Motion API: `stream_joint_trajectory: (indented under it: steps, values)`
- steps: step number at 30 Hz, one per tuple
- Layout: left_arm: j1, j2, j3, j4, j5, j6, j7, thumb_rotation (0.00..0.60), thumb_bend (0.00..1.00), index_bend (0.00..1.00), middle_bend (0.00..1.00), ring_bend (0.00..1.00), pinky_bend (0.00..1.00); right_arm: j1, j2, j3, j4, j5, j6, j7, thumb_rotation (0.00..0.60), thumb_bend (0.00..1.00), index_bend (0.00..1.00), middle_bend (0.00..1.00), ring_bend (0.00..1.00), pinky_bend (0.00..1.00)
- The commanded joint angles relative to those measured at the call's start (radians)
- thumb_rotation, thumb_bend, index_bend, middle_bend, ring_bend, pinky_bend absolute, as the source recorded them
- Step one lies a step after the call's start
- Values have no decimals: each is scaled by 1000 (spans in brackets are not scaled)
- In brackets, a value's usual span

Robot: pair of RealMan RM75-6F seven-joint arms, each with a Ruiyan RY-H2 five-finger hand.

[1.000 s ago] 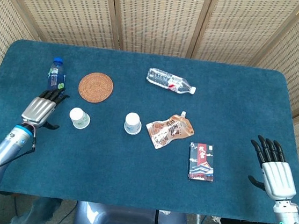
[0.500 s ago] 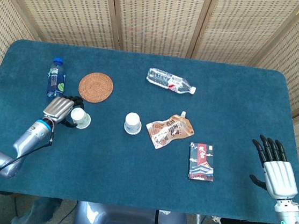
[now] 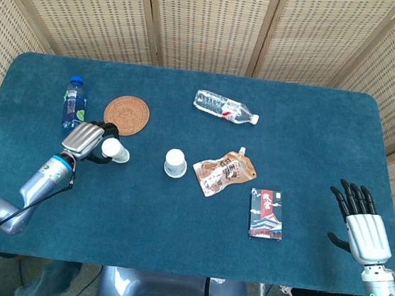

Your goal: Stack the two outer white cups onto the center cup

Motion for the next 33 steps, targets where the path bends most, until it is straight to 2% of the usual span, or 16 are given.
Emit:
stream_joint_trajectory:
  steps: [1, 5, 10, 15, 22, 33]
  values:
    - [-15, 120, -74, -215, -8, 85, 36, 600, 280, 463, 322, 321, 323, -4, 1, 5, -4, -8, -4, -5, 600, 0, 137, 70, 0, 0]
    - [-44, 143, -117, -302, -33, 87, 83, 600, 275, 465, 322, 321, 316, -8, 6, 7, -16, -16, -20, -14, 600, 0, 138, 62, 0, 0]
    - [-74, 128, -130, -337, -62, 53, 113, 600, 262, 462, 322, 321, 309, -8, 15, 6, -33, -23, -42, -24, 600, 0, 138, 45, 0, 0]
    - [-116, 95, -139, -357, -149, -42, 139, 600, 253, 440, 309, 317, 297, -13, 19, 9, -42, -31, -53, -28, 600, 0, 138, 42, 0, 0]
    - [-164, 22, -141, -317, -247, -120, 208, 600, 248, 436, 306, 306, 277, -17, 23, 17, -45, -30, -76, -16, 600, 0, 138, 39, 6, 0]
    - [-214, -88, -151, -198, -294, -133, 246, 600, 244, 436, 306, 305, 269, -16, 19, 34, -31, -30, -109, 5, 600, 0, 139, 38, 8, 0]
